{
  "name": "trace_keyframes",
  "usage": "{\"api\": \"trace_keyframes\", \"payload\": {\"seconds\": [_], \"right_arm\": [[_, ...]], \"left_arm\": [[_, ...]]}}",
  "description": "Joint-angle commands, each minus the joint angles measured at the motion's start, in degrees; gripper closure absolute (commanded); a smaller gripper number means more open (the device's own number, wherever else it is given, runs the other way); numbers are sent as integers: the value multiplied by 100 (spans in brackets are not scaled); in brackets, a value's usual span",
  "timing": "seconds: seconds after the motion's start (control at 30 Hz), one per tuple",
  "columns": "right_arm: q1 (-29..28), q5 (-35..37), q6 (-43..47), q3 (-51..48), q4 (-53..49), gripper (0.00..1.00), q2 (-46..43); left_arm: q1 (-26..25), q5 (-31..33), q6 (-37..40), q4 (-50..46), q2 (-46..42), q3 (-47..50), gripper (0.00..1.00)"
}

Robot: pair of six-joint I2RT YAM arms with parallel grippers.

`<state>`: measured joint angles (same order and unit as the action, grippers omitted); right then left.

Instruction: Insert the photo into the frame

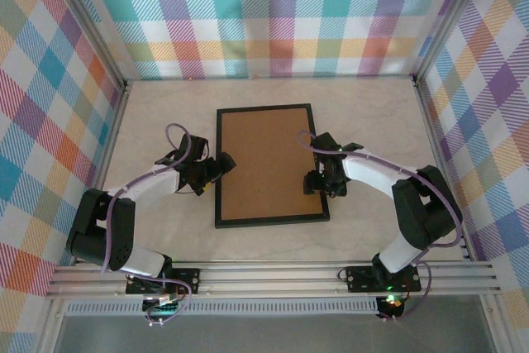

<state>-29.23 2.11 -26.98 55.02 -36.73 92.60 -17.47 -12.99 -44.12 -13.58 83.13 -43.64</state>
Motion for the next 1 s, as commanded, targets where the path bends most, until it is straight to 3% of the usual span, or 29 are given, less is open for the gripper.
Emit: {"api": "trace_keyframes", "payload": {"seconds": [0.0,0.23,0.6,0.7,0.77,0.83,0.97], "right_arm": [[6,411,-277,240,508,26,150],[1,484,-231,396,680,26,56],[6,380,-146,-197,270,30,-450],[13,382,-74,-115,343,29,-585],[31,437,31,-2,398,21,-658],[79,529,128,90,578,1,-664],[372,122,291,369,819,1,-327]], "left_arm": [[42,-131,-76,-40,-25,128,2],[42,-117,-64,-60,-69,173,2],[42,-149,173,-143,159,-143,3],[42,34,472,-502,129,-356,4],[42,400,853,-868,130,-569,4],[42,945,1267,-1379,262,-880,4],[42,1278,1810,-1826,601,-1277,6]]}}
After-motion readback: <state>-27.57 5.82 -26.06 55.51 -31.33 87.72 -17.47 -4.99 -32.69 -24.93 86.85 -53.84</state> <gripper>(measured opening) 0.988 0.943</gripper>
